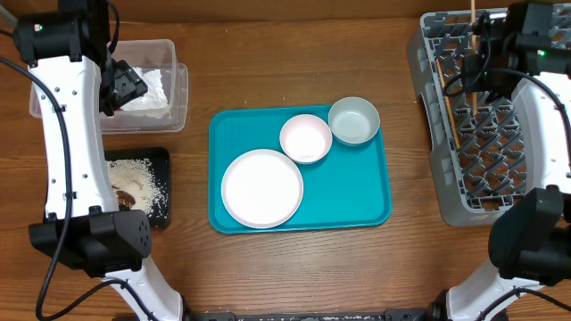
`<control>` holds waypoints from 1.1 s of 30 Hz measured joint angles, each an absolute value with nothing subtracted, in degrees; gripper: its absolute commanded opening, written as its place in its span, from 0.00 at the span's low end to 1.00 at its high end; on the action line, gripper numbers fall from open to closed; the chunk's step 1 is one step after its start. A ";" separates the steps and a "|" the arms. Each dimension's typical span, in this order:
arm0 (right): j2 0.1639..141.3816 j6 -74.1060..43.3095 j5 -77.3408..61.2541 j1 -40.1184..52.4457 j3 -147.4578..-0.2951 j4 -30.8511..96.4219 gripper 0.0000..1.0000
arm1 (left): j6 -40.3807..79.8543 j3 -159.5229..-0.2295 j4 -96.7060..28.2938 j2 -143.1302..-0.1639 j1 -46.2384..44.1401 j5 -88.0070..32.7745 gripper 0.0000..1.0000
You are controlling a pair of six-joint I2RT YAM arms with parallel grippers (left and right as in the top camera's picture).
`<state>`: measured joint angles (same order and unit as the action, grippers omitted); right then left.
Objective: Sort waste into correct bins and load items into the dishwasher
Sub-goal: 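Carry the chopstick to the rack, insert it upright beside the first, release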
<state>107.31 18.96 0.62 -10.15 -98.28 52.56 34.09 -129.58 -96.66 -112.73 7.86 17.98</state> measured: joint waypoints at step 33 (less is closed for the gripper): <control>107.33 20.60 -4.14 -10.15 -92.27 50.57 0.77 | 34.09 -129.58 -96.66 -112.73 7.86 17.98 1.00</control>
